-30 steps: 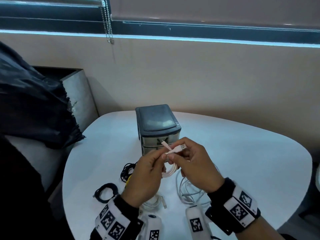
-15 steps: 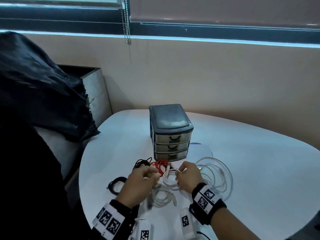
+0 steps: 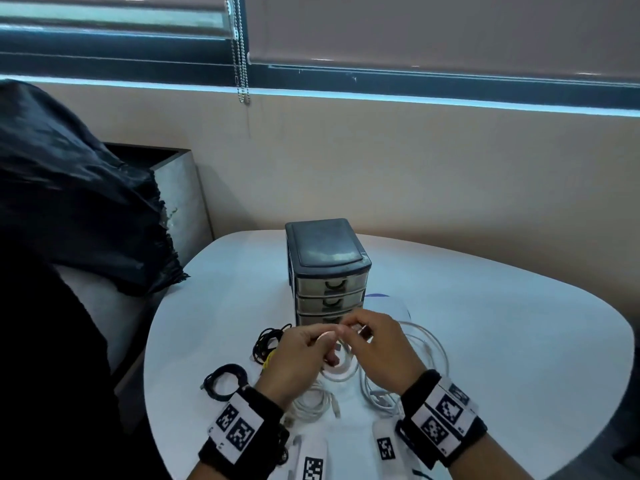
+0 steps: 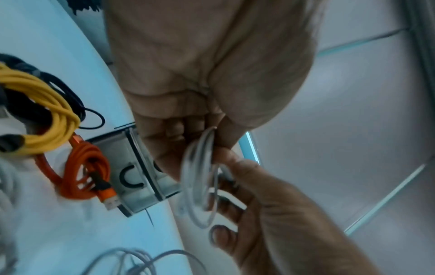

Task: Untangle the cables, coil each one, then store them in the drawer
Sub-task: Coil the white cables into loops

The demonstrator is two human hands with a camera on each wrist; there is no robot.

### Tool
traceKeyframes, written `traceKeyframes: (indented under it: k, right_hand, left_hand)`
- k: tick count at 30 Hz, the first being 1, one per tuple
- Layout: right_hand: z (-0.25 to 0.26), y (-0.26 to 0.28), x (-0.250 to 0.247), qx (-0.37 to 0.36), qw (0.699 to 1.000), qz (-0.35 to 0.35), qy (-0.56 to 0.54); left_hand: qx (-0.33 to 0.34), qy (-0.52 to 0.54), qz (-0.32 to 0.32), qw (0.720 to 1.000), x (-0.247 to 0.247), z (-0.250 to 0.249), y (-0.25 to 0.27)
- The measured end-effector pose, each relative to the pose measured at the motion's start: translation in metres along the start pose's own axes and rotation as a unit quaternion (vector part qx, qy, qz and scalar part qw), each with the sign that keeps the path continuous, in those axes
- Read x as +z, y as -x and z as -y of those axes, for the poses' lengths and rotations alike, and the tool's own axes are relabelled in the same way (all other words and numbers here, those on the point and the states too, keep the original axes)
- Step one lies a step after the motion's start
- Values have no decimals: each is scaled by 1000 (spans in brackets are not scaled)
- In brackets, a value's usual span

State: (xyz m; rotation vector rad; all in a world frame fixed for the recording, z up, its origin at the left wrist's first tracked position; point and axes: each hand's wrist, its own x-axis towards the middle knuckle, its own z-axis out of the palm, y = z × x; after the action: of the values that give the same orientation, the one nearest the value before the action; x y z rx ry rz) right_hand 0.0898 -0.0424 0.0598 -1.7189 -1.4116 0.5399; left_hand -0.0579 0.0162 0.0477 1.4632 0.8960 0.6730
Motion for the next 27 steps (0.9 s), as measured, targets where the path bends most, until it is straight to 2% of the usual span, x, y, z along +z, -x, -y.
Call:
traceKeyframes:
  k: [3,5,9,13,15,19,22,24,27]
  right_hand:
    - [4,2,-11,-36,996,83,27]
    - [9,6,-17,-76,990,95,64]
    - [22,8,-30,-117,988,12,103]
    - [35,9,-51,-116,992,-51,13]
    - [34,9,-60,-114,993,-31,24]
    - [23,6,-63,-86,987,65,122]
    - [26,5,-60,-83,977,67,183]
    - [31,1,-59,-76,984,41,156]
    - [41,-3,-55,-6,998,15,-56]
  left_hand:
    - [-10,103,0,995,0,-7,3]
    - [-10,144,-13,989,0,-11,3]
    - [19,73,-52,996,1,-19,2]
    - [48,66,-68,994,-2,-29,6]
    - [53,83,-62,993,0,-40,11]
    - [18,195,-40,980,-3,-51,9]
    - [-7,247,-3,969,-1,-52,5]
    - [-19,269,21,963,2,-52,5]
    - [-6,257,59,965,4,-57,7]
